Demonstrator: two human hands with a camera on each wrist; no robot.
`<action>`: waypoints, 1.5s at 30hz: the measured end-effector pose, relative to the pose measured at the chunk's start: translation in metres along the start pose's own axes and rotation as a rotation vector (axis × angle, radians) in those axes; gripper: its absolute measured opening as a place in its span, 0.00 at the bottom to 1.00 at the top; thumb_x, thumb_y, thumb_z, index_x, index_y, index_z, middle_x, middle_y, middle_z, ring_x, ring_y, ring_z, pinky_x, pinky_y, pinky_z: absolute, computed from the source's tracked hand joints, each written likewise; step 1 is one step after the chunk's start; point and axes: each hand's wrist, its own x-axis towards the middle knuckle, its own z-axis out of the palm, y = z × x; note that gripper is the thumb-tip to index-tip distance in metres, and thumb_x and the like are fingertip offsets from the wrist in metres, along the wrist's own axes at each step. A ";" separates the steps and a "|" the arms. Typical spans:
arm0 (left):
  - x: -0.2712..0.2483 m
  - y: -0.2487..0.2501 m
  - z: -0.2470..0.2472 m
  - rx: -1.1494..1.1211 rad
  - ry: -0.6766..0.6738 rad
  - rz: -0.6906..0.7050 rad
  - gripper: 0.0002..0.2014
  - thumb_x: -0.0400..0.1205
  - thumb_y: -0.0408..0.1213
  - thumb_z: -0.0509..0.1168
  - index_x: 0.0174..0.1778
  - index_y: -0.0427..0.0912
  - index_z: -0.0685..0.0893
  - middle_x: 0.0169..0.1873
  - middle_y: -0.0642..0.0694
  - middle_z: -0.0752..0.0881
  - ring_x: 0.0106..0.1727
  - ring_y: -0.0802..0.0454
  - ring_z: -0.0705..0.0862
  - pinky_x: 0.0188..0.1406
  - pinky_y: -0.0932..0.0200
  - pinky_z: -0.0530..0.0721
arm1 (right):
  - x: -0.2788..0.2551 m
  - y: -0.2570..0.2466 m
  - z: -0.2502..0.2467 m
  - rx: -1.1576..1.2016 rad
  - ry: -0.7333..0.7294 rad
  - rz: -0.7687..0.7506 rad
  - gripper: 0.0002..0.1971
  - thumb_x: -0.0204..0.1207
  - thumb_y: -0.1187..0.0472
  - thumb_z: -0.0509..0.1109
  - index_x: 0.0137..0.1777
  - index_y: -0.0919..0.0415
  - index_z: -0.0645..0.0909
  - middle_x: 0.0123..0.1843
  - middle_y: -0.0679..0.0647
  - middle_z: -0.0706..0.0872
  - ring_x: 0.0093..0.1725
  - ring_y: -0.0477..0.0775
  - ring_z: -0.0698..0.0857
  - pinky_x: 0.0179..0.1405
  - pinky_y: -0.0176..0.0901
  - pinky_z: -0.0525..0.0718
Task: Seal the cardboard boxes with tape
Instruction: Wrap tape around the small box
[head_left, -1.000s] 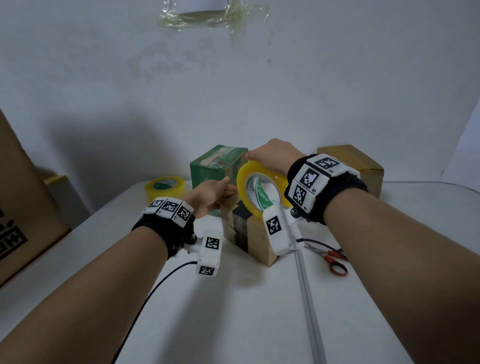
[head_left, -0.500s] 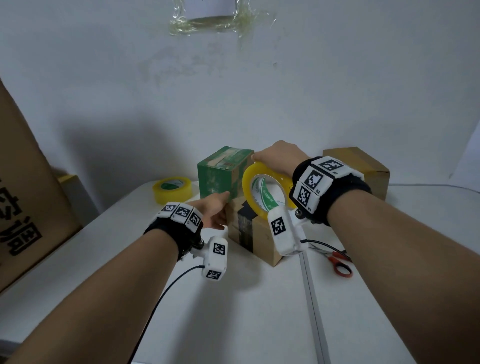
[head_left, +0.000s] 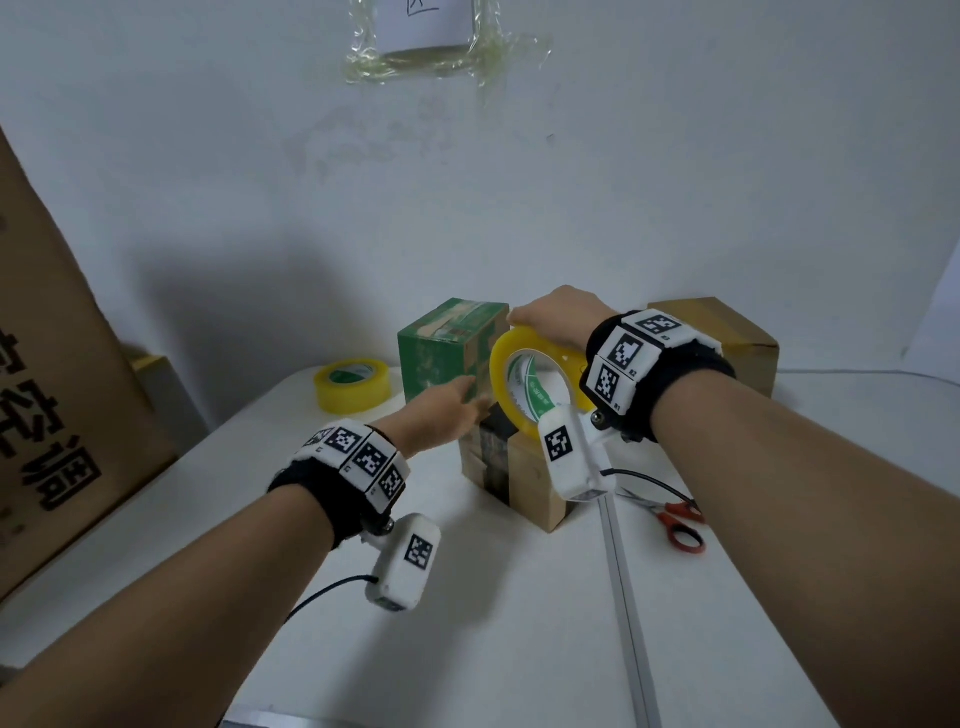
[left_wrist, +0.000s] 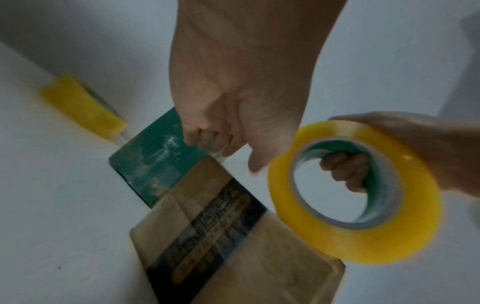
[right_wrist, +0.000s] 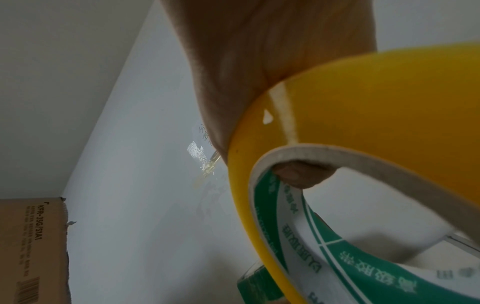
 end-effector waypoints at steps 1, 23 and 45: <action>-0.003 0.002 0.001 0.029 -0.070 0.045 0.25 0.85 0.48 0.62 0.78 0.47 0.68 0.71 0.45 0.79 0.69 0.43 0.77 0.70 0.49 0.75 | -0.001 -0.001 -0.001 -0.011 -0.003 -0.002 0.22 0.84 0.49 0.60 0.69 0.64 0.80 0.67 0.63 0.82 0.65 0.62 0.81 0.58 0.47 0.77; -0.002 0.021 0.031 0.420 -0.108 0.071 0.79 0.37 0.91 0.45 0.86 0.53 0.40 0.86 0.52 0.44 0.86 0.41 0.43 0.78 0.27 0.46 | -0.023 0.046 0.012 0.806 -0.089 0.097 0.59 0.49 0.25 0.71 0.75 0.66 0.73 0.67 0.62 0.84 0.63 0.64 0.85 0.66 0.61 0.83; 0.013 0.010 0.027 0.392 -0.062 0.172 0.64 0.51 0.89 0.54 0.80 0.53 0.61 0.78 0.51 0.68 0.79 0.48 0.66 0.80 0.34 0.56 | -0.084 0.080 0.004 0.692 -0.004 0.204 0.36 0.79 0.36 0.65 0.75 0.66 0.73 0.68 0.62 0.82 0.63 0.63 0.82 0.68 0.58 0.80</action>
